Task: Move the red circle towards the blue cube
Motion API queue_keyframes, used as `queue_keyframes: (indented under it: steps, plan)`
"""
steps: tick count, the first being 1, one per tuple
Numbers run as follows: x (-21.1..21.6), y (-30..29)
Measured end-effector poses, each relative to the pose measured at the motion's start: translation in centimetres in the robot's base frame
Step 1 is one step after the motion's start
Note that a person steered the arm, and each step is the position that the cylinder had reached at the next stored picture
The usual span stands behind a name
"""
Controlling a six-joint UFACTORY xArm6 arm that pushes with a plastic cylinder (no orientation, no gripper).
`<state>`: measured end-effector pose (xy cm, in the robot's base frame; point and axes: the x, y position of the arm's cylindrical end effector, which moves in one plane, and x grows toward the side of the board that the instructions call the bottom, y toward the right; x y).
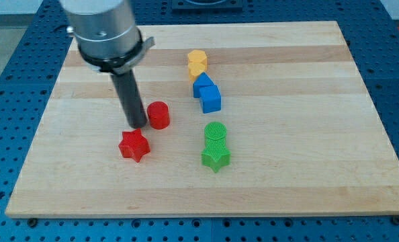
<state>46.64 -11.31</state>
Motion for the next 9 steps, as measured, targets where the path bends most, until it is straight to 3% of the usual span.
queue_keyframes:
  steps: [1,4,9]
  plan:
    - [0.0,2.0]
    - [-2.6,0.0]
    - [0.1,4.2]
